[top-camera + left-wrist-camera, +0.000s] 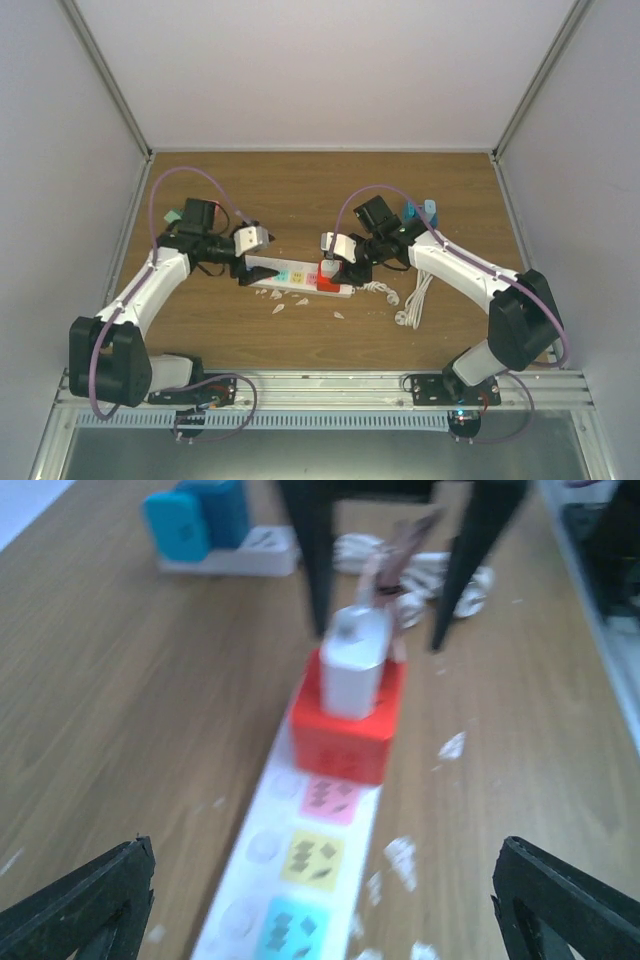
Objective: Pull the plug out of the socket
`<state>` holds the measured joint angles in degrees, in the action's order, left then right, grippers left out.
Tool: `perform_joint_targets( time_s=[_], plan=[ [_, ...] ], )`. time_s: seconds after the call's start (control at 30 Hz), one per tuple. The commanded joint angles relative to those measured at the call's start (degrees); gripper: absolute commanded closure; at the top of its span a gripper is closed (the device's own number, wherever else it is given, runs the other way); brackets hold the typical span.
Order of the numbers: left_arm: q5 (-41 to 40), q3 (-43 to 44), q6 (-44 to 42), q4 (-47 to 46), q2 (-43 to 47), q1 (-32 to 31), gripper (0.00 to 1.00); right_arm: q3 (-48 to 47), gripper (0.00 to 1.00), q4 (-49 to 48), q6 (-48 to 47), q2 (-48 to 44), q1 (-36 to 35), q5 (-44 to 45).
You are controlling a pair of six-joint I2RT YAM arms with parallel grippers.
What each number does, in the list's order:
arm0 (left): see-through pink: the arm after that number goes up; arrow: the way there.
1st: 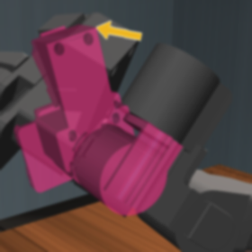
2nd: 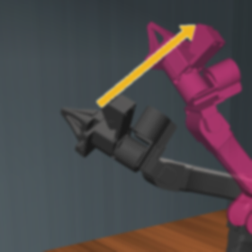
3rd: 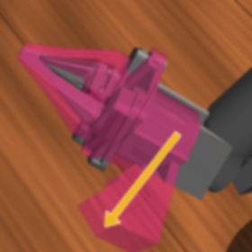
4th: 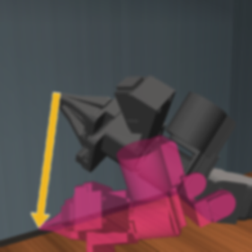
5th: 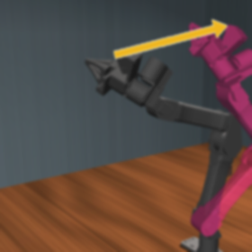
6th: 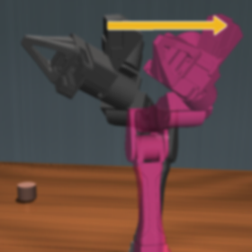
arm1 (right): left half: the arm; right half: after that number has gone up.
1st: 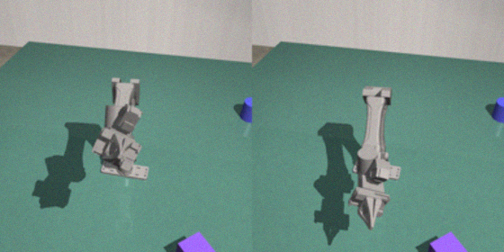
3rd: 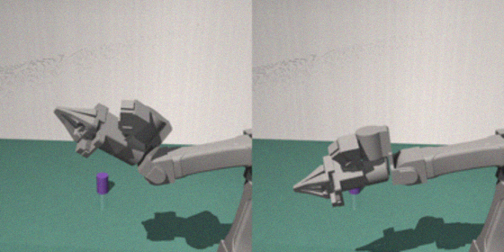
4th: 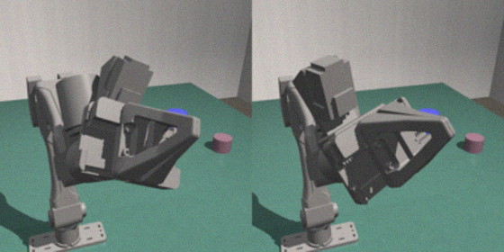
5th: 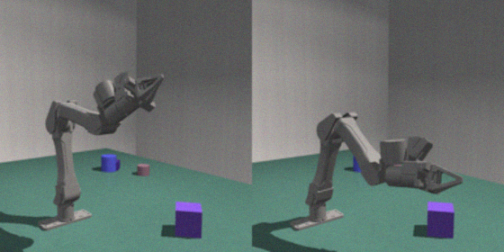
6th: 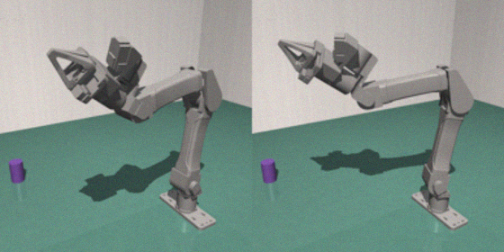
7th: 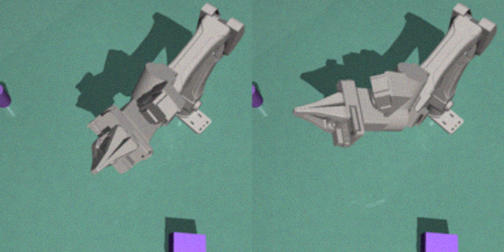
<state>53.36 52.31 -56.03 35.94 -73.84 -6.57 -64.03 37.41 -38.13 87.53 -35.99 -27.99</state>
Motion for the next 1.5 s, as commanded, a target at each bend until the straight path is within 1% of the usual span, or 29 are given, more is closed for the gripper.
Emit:
perform_joint_targets(
  time_s=[0.0, 0.13, 0.2, 0.3, 0.4, 0.53, 0.7, 0.87, 0.97, 1.03, 1.2, 1.47],
  plan=[
    [7.54, -5.88, 0.66, -16.93, 1.2, -6.75, 0.08, 0.28, 0.4, -2.97, -0.02, 0.14, -0.34, 0.41],
    [7.75, -6.67, 2.37, -23.64, -3.64, -11.7, 0.08, -0.18, 0.43, -3.22, 0.16, 0.91, -0.38, 0.18],
    [7.62, -5.93, 1.5, -24.65, -6.42, -13.62, 0.08, -0.43, 0.45, -3.37, 0.2, 1.15, -0.36, 0.25],
    [4.33, -4.45, 1.73, -26.03, -10.65, -16.47, 0.08, -0.65, 0.48, -3.52, 0.42, 1.18, -0.38, 0.23],
    [2.04, -2.24, 1.99, -26.12, -14.72, -18.33, 0.08, -0.57, 0.5, -3.96, 0.75, 1.16, -0.4, 0.17],
    [0.02, -1.01, 3.59, -27.89, -19.03, -19.31, 0.07, -0.48, 0.54, -4.67, 1.12, 1.33, -0.63, -0.14],
    [-4.25, 1.44, 4.59, -27.76, -21.84, -21.09, 0.09, -0.72, 0.56, -5.3, 1.21, 1.81, -0.97, 0.3],
    [-8.15, 2.24, 2.74, -25.21, -23.66, -22.64, 0.17, -0.53, 0.59, -5.59, 1.22, 2.16, -1.12, 0.48],
    [-8.22, 2.44, 2.42, -24.2, -23.78, -22.85, 0.25, -0.39, 0.62, -5.68, 1.3, 2.21, -1.12, 0.69],
    [-8.3, 2.52, 2.38, -24.04, -23.89, -22.97, 0.32, -0.39, 0.64, -5.55, 1.3, 2.18, -1.08, 0.82],
    [-8.37, 3.4, 2.07, -22.86, -24.6, -23.07, 0.46, -0.53, 0.72, -5.42, 1.34, 1.24, -1.14, 1.53],
    [-11.18, 3.17, 0.65, -20.87, -24.85, -23.32, 0.63, -0.77, 0.82, -8.11, 3.46, -1.24, -1.08, -0.3]
  ],
)
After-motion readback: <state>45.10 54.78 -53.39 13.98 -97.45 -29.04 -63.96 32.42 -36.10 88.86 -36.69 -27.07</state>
